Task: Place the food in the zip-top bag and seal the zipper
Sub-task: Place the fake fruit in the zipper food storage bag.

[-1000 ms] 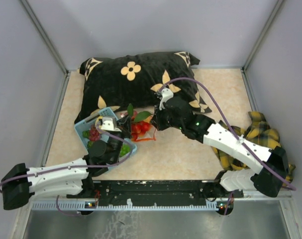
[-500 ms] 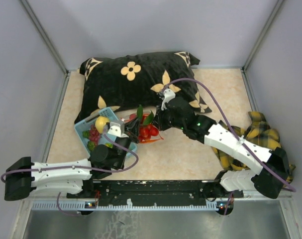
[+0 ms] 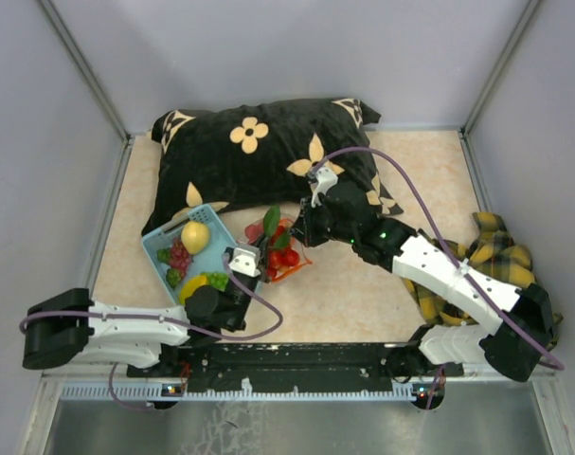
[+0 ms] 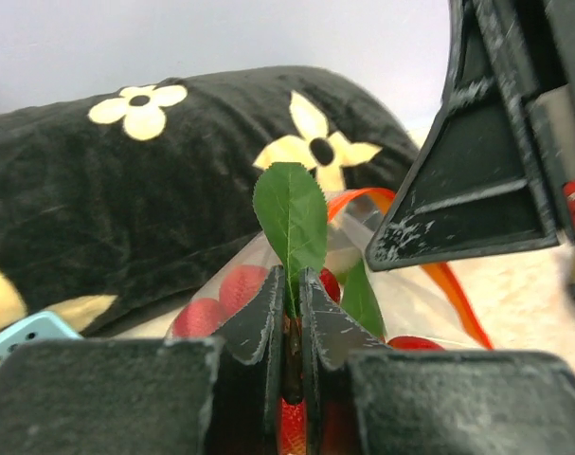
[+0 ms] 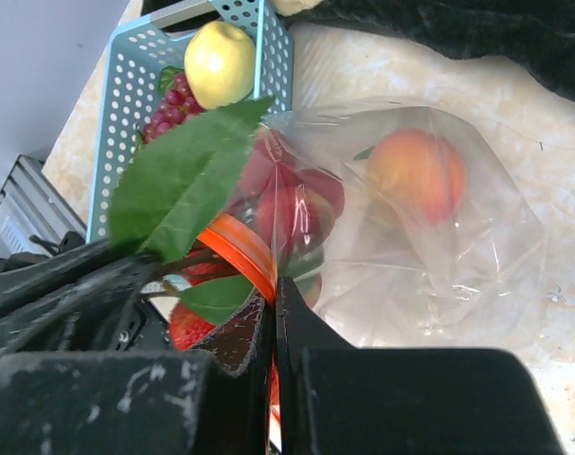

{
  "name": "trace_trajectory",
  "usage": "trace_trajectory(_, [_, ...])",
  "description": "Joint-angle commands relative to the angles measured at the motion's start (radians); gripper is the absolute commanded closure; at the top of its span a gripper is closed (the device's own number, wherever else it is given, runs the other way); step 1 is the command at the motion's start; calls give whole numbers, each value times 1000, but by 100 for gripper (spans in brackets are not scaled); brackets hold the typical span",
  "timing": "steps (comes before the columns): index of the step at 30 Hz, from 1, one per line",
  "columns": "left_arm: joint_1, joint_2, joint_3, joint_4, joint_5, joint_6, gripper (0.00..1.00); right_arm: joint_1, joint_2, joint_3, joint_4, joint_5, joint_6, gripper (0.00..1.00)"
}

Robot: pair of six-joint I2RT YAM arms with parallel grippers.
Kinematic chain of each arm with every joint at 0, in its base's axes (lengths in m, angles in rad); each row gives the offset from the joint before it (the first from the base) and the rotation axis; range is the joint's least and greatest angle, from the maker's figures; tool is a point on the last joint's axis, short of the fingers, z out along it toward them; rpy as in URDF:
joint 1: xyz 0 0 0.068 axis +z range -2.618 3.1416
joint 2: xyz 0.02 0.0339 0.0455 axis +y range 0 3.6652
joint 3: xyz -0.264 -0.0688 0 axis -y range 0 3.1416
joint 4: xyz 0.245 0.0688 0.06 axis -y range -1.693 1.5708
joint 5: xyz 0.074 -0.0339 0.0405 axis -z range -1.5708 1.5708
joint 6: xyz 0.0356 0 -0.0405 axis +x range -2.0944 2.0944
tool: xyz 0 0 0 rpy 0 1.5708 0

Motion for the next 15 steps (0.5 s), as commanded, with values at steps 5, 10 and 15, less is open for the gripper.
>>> trace_trajectory(5, [-26,226,1,652,-176,482,100,-10,-26,20,48,-58,17,100])
trace_trajectory(10, [-75,316,62,664,-203,560,95,-25,-25,14,58,-58,21,100])
trace_trajectory(15, [-113,311,60,663,-210,557,85,-34,-17,13,58,-60,18,100])
